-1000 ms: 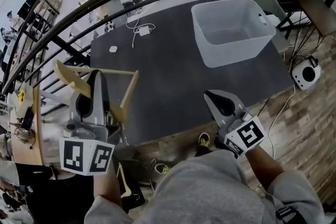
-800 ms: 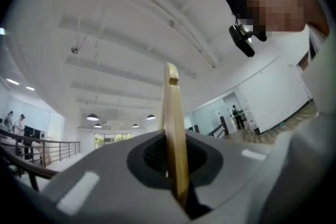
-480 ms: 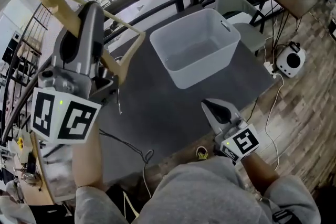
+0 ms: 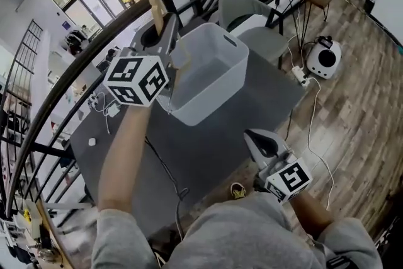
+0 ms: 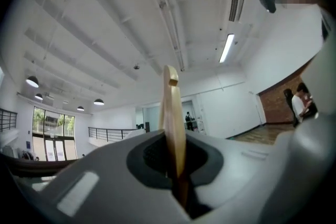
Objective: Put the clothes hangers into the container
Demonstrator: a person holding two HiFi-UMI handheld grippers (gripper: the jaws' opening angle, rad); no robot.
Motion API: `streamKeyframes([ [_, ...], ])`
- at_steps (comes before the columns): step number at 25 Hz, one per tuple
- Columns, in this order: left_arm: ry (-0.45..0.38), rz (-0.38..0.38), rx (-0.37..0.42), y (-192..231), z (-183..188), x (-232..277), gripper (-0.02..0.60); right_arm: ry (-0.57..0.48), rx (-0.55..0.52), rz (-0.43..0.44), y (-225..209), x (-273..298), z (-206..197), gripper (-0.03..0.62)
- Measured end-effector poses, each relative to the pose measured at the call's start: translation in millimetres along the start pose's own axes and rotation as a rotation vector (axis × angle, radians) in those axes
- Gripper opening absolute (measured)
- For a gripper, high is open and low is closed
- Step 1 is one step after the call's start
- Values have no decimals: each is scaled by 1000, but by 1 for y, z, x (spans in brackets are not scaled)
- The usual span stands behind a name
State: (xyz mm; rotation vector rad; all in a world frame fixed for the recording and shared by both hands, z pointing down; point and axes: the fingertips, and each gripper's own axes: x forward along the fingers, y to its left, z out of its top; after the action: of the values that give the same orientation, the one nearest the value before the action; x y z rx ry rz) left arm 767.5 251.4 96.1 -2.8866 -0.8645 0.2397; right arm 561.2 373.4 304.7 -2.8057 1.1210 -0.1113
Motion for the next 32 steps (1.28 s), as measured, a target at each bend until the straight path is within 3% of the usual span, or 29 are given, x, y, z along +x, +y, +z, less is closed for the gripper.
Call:
streamKeyframes([
  [5, 69, -27, -83, 6, -64, 42, 6, 9, 21, -79, -20, -20, -6, -2],
  [10, 191, -51, -55, 2, -122, 41, 6, 23, 31, -114, -28, -40, -17, -2],
  [17, 405, -9, -40, 16, -177, 12, 16, 26, 27, -111, -21, -45, -16, -2],
  [22, 594, -93, 7, 1, -201, -11, 232, 24, 17, -80, -10, -42, -14, -2],
  [29, 878, -129, 84, -2, -238, -61, 334, 14, 9, -38, 8, -41, -16, -2],
  [32, 988, -91, 109, 12, -250, -88, 427, 23, 3, -20, 16, -41, -14, -2],
])
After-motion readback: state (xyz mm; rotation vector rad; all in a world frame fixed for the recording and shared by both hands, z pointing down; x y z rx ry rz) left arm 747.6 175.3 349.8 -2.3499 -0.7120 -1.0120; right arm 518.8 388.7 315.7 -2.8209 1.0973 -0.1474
